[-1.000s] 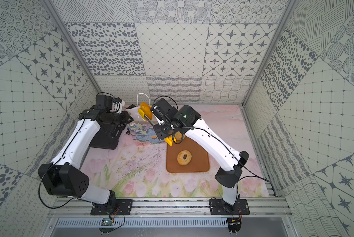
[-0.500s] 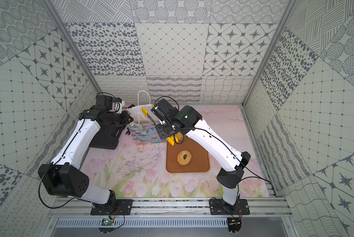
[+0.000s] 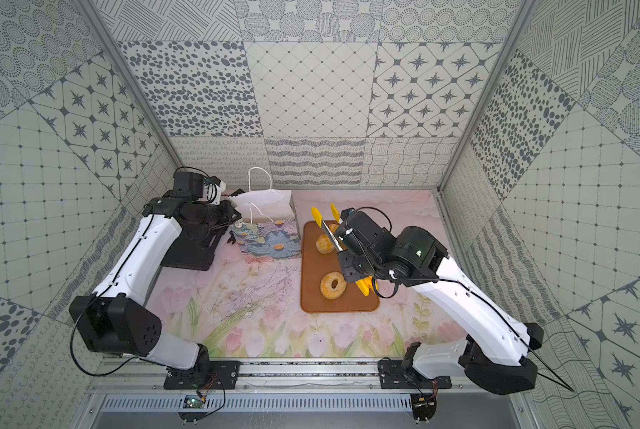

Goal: Pack bread into a paper bag
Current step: Place the fake bread in the paper bag, then pick up the fake bread from the plate.

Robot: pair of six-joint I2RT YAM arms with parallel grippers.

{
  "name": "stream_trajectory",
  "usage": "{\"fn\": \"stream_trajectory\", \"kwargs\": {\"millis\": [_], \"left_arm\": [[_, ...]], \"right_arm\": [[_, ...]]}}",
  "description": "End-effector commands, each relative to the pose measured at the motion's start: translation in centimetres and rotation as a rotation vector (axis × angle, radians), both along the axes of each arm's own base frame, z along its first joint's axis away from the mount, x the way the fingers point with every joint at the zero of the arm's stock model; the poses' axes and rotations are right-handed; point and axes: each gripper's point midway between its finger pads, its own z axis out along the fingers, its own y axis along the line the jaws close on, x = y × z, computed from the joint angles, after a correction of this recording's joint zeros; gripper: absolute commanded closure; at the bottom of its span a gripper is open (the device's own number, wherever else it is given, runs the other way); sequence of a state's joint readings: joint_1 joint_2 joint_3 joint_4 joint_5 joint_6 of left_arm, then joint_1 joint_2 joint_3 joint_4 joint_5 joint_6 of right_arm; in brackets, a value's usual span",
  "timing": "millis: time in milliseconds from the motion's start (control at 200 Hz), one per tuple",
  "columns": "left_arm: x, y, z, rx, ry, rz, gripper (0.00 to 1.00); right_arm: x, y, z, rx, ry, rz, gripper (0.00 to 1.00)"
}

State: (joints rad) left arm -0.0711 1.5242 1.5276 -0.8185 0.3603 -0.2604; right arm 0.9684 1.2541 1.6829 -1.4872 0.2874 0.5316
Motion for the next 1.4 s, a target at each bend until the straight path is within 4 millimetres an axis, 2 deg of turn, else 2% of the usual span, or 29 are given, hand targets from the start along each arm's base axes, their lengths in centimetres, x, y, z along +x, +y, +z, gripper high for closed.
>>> {"fn": "stream_trajectory", "kwargs": {"millis": [0,130,250,565,966,1396], "left_arm": [[0.3,-0.3,0.5,-0.013,-0.013,-0.013,0.82],[0.3,-0.4,0.4,-0.015,-0.009,-0.016,0.81],[0.3,-0.4,0.3,-0.017,-0.008,-0.016,0.81],[0.3,-0.4,0.3,-0.009,-0.005,-0.016,0.81],[0.0,-0.3,0.0,-0.004,0.002,-0.016,0.80],[0.0,-0.3,-0.3,-0.007,0.012,-0.016,0.81]], "right_arm": [[-1.7,-1.4,-2.6,0.020,0.076,-0.072,0.46],[-3.2,-3.5,-5.3,-0.013,0.130,-0.114,0.45],[-4.2,-3.9,-7.7,-0.019,0.179,-0.127,0.41],[-4.8,-2.6,-10.9,-0.015,0.254,-0.101,0.38],[-4.9,0.8,-14.3,0.005,0.352,-0.049,0.38],[-4.9,2.4,-16.8,-0.002,0.394,-0.020,0.38]]}}
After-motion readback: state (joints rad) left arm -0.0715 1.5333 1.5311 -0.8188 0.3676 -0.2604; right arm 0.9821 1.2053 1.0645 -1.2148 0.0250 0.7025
